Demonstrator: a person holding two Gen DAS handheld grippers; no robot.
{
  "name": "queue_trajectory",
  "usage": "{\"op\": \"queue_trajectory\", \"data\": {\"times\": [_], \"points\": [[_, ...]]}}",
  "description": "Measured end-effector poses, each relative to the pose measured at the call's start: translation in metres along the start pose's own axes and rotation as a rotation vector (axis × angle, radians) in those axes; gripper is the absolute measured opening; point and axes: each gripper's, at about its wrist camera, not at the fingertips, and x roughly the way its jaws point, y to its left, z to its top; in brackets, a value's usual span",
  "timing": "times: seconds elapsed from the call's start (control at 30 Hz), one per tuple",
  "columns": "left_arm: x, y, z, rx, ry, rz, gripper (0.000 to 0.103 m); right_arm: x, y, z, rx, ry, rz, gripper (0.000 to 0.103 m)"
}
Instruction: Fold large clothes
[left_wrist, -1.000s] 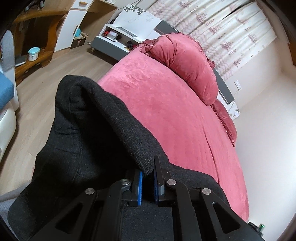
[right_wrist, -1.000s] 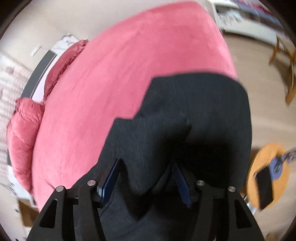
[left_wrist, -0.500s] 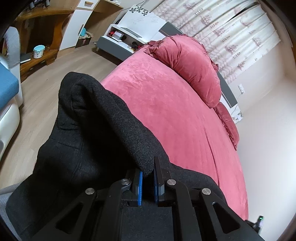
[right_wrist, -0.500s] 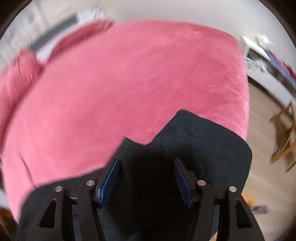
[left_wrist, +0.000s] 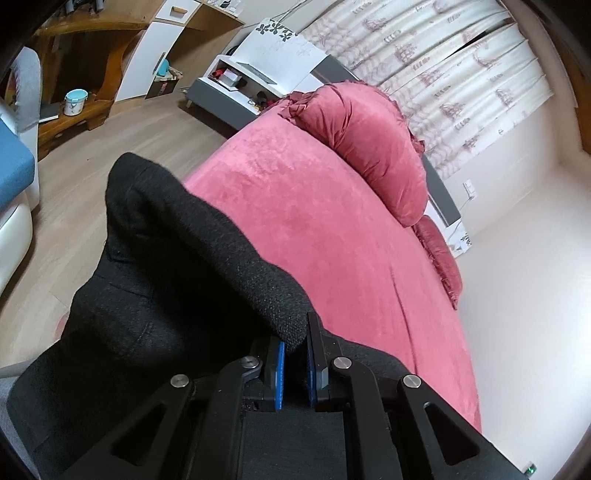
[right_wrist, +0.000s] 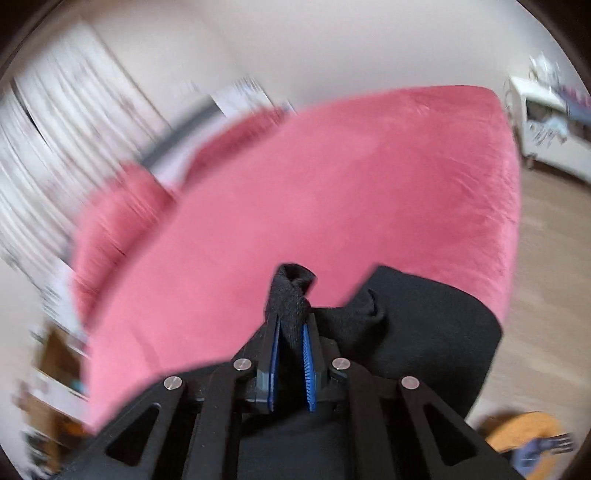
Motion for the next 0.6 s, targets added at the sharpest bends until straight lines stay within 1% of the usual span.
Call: {"op": "queue_trajectory", "data": {"times": [0.1, 0.13, 0.17, 0.23, 0.27, 0.33, 0.37, 0.43, 0.47, 0.53, 0.57, 0.6], "points": [[-0.002, -0.006, 0.006, -0.002, -0.008, -0.016, 0.009, -0.014, -0.01, 0.007, 0.101, -0.036, 0.086, 0.011], [-0.002, -0.009, 0.01, -0.005, -0.015, -0.027, 0.009, -0.015, -0.013, 0.004, 0.128, -0.048, 0.113, 0.011], [-0.002, -0.01, 0.013, -0.009, -0.02, -0.033, 0.009, -0.01, -0.017, 0.01, 0.149, -0.069, 0.144, 0.011], [0.001, -0.015, 0.023, -0.018, -0.033, -0.046, 0.009, -0.013, -0.001, 0.015, 0.152, -0.117, 0.178, 0.011], [0.004, -0.018, 0.028, -0.018, -0.038, -0.046, 0.009, -0.011, 0.011, 0.025, 0.147, -0.134, 0.192, 0.011], [0.016, -0.025, 0.041, -0.013, -0.04, -0.04, 0.009, -0.006, 0.024, 0.05, 0.153, -0.158, 0.205, 0.011], [0.024, -0.027, 0.046, -0.012, -0.04, -0.038, 0.009, -0.002, 0.032, 0.056, 0.165, -0.164, 0.214, 0.01], [0.039, -0.029, 0.054, -0.024, -0.037, -0.033, 0.009, 0.02, 0.045, 0.076, 0.208, -0.173, 0.214, 0.01], [0.052, -0.027, 0.06, -0.046, -0.038, -0.027, 0.009, 0.035, 0.049, 0.083, 0.227, -0.173, 0.212, 0.01], [0.072, -0.025, 0.067, -0.067, -0.042, -0.012, 0.01, 0.068, 0.061, 0.097, 0.255, -0.187, 0.17, 0.009], [0.088, -0.023, 0.07, -0.071, -0.037, 0.016, 0.011, 0.08, 0.069, 0.1, 0.245, -0.194, 0.153, 0.012], [0.099, -0.022, 0.072, -0.069, -0.028, 0.047, 0.017, 0.101, 0.074, 0.105, 0.232, -0.18, 0.142, 0.014]]}}
